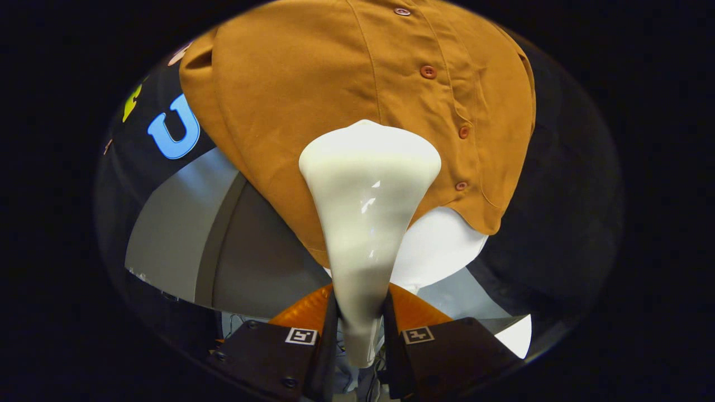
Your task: Iron the clothes twice with a garment steamer, once on the left side and once on the right side.
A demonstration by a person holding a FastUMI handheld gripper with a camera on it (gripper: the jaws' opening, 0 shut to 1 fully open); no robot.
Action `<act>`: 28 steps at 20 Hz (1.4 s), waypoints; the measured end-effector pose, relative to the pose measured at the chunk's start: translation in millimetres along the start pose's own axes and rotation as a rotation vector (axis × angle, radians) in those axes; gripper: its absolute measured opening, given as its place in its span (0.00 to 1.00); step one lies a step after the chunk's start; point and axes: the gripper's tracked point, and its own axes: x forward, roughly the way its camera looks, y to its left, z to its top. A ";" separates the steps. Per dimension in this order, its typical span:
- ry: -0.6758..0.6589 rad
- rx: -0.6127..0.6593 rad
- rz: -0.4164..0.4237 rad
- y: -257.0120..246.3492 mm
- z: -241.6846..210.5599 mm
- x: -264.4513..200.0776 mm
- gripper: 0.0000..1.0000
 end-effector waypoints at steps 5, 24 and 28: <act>-0.120 0.051 -0.042 -25.8 34.6 -36.9 0.40; -0.542 0.062 -0.115 -86.8 223.0 -131.2 0.40; -0.484 0.058 -0.103 -91.0 221.7 -101.0 0.40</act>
